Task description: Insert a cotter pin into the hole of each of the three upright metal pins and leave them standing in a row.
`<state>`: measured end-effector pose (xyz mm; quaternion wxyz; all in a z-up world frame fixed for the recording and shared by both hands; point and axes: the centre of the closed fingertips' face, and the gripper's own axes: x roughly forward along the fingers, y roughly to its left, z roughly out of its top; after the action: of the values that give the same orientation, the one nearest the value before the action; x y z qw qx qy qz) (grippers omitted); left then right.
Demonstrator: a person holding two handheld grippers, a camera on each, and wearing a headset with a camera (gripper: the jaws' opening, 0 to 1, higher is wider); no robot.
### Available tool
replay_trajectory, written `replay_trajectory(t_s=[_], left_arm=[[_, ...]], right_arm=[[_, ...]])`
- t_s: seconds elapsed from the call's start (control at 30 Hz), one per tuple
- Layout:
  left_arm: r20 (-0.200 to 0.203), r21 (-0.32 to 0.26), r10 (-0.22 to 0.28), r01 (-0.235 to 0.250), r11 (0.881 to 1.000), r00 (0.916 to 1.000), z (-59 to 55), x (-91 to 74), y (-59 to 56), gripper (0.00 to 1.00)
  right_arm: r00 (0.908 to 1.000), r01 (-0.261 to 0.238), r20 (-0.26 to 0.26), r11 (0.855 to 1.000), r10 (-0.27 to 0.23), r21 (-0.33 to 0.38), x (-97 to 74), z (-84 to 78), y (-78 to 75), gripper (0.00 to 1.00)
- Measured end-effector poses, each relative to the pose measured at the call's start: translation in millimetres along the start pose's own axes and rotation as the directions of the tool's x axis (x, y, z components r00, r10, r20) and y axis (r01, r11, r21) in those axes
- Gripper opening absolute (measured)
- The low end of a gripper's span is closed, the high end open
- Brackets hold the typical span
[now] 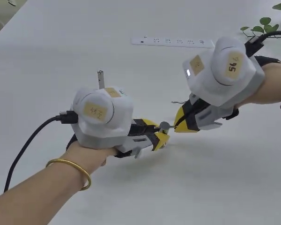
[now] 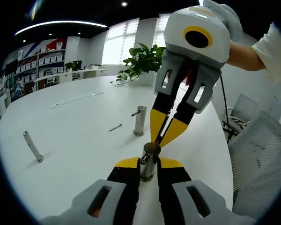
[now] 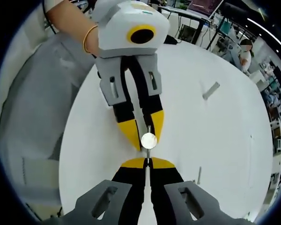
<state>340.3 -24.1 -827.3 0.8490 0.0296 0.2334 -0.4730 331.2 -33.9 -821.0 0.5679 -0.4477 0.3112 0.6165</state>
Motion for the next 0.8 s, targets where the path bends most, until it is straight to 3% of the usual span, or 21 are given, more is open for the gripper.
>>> replay_trajectory(t_s=[0.37, 0.47, 0.8], left_arm=[[0.017, -0.078, -0.009, 0.01, 0.997, 0.9998, -3.3, 0.7, 0.3, 0.13], [0.015, -0.084, -0.009, 0.01, 0.996, 0.9998, -4.1, 0.8, -0.3, 0.13], [-0.016, -0.082, 0.002, -0.003, 0.997, 0.9999, -12.6, 0.8, 0.4, 0.12]], right_arm=[[0.9997, -0.001, 0.023, 0.999, 0.0, 0.04, 2.3, 5.4, -0.4, 0.03], [0.9993, -0.005, 0.038, 0.997, 0.002, 0.076, 3.1, 7.1, 0.0, 0.04], [0.9979, -0.006, 0.065, 0.997, 0.001, 0.083, -3.2, 4.3, 4.0, 0.11]])
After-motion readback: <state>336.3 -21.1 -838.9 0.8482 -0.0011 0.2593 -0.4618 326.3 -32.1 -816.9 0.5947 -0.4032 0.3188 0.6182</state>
